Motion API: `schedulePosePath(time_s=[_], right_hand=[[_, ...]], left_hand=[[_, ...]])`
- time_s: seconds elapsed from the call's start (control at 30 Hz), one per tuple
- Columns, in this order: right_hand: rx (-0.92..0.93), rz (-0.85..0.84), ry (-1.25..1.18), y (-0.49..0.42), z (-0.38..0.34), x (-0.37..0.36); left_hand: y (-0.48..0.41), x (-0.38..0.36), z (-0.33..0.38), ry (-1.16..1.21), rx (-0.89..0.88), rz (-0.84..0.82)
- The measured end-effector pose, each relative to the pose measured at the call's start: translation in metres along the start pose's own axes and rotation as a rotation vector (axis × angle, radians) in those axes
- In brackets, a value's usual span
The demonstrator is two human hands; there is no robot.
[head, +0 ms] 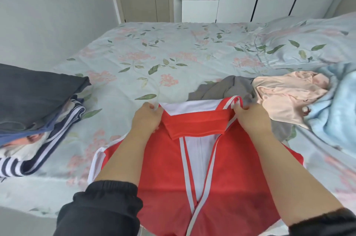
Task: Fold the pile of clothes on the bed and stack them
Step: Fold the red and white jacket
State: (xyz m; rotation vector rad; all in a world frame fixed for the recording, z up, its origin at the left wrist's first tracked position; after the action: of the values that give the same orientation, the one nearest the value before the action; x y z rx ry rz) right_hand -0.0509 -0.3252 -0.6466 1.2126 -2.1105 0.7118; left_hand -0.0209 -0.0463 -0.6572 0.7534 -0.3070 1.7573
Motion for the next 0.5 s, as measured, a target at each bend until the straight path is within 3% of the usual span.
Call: schedulePosePath(time_s=[0.1, 0.23, 0.3, 0.4, 0.47, 0.5], right_hand=[[-0.180, -0.310, -0.237, 0.006, -0.001, -0.010], [-0.226, -0.406, -0.485, 0.009, -0.006, -0.015], [-0.270, -0.543, -0.466, 0.008, -0.008, -0.007], [-0.233, -0.795, 0.045, 0.011, -0.009, 0.009], [-0.190, -0.721, 0.275, 0.009, -0.010, 0.017], [-0.121, -0.572, 0.332, 0.005, -0.011, 0.019]], left_hand=[[0.010, -0.012, 0.004, 0.182, 0.140, -0.191], [0.013, -0.014, 0.008, 0.547, 0.262, -0.365], [0.013, -0.006, 0.008, 0.558, 0.298, -0.466], [0.016, 0.011, 0.007, 0.078, 0.228, -0.571], [0.013, 0.019, 0.012, -0.393, 0.091, -0.357], [0.008, 0.020, 0.016, -0.545, 0.004, -0.156]])
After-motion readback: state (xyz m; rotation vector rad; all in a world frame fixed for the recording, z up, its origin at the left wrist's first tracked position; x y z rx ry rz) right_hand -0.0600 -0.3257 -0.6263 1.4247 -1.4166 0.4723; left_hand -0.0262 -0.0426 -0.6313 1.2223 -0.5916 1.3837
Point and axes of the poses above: each hand's wrist, its own y-axis away from the middle knuckle, its own x-axis out of the back of the hand, z = x × y, the point moved 2 cm from there along -y, towards the middle knuckle, and after that the axes turned 6 degrees about x, right-handed, at the moved point
